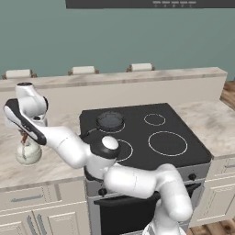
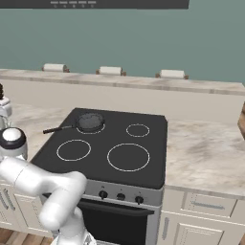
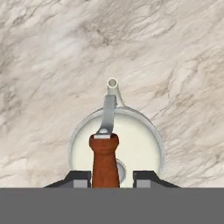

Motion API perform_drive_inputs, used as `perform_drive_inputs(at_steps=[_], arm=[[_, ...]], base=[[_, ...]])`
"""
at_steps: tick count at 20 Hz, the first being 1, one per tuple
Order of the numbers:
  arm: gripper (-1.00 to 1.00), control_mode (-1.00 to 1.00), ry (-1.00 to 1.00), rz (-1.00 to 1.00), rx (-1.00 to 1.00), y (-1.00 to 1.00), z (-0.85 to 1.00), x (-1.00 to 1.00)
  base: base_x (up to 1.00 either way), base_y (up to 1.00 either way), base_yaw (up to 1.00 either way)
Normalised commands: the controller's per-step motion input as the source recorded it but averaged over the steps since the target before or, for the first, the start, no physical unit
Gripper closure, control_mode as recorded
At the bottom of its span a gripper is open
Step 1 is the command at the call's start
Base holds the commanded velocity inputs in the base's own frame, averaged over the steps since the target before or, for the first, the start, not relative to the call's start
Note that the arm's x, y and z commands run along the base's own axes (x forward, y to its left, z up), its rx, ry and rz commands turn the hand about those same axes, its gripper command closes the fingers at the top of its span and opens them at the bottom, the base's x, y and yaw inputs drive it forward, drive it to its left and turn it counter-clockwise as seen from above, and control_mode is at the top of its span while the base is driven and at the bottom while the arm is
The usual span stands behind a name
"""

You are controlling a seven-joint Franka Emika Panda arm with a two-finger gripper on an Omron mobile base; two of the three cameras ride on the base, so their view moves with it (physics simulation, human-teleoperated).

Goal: Pick the kettle from the counter and place it on a stove burner. Then turn the burner on.

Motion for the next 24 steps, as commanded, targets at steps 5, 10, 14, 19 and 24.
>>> perform_drive_inputs(at_steps=[5, 10, 14, 19, 24], arm=[[1.0, -1.0, 0.01, -0.37, 0.07, -1.0, 0.02, -0.25], [1.0, -1.0, 0.0, -0.47, 0.18, -0.95, 0.26, -0.03], [1.0, -1.0, -0.04, -0.39, 0.25, -0.4, 0.82, -0.3], [1.0, -1.0, -0.12, -0.36, 0.11, -0.67, 0.56, -0.32], [1.0, -1.0, -0.22, -0.35, 0.0, -0.95, 0.01, -0.29]], base=[[0.0, 0.0, 0.0], [0.0, 0.0, 0.0], [0.0, 0.0, 0.0], [0.0, 0.0, 0.0], [0.0, 0.0, 0.0]])
